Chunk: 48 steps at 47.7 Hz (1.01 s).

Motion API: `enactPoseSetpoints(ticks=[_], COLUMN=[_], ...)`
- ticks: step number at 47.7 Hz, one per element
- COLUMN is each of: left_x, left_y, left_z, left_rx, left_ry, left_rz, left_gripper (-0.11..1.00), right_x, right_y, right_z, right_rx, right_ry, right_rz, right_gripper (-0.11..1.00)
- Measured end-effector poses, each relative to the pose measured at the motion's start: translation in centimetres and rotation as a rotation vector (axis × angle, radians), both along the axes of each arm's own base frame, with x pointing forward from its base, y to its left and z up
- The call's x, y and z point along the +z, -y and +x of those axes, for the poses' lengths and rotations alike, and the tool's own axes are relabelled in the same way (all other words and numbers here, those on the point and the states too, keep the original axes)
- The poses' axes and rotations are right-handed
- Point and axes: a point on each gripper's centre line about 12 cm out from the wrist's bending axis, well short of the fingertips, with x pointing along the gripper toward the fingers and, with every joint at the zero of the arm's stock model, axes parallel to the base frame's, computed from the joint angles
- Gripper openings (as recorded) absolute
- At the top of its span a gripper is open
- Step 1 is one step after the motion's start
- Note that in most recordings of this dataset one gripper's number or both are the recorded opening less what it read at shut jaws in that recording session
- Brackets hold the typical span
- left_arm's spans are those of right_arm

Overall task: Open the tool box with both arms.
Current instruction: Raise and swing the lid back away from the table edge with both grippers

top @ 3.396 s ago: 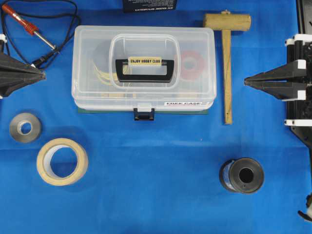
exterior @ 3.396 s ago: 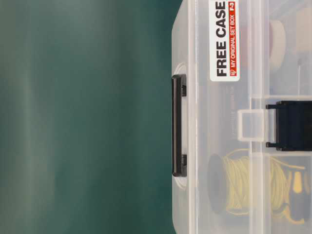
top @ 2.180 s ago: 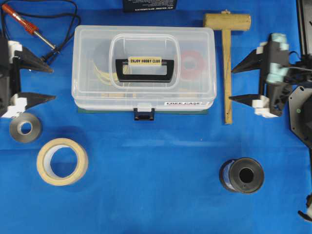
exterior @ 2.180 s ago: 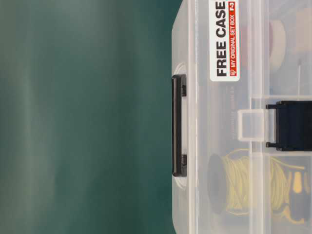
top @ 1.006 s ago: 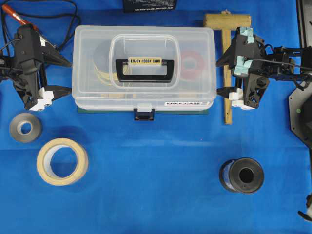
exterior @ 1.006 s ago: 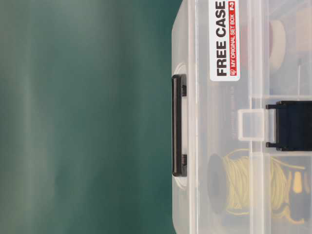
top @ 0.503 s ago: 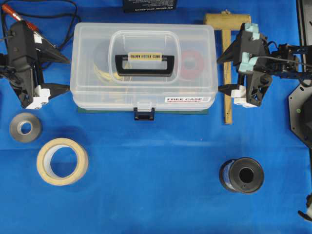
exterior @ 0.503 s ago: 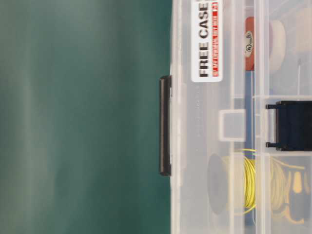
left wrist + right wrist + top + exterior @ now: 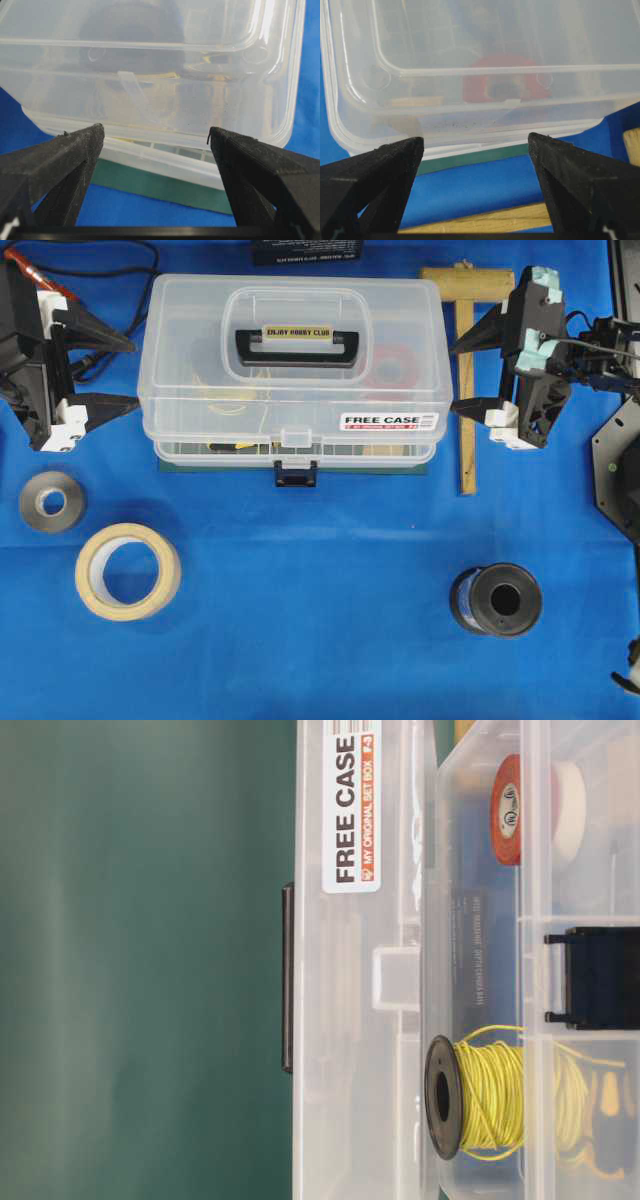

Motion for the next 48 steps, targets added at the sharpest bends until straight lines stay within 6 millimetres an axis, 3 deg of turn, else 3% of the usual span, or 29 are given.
enactPoseSetpoints(ticks=[48], left_x=[1.0], left_y=[-3.5], left_z=[-0.7], left_rx=[0.151], left_ry=[0.072], left_rz=[0.027], left_gripper=[0.86], right_x=[1.9], right_y=[2.7], right_z=[-0.7], right_rx=[-0.098], right_ry=[0.104], right_rz=[-0.058], right_gripper=[0.85])
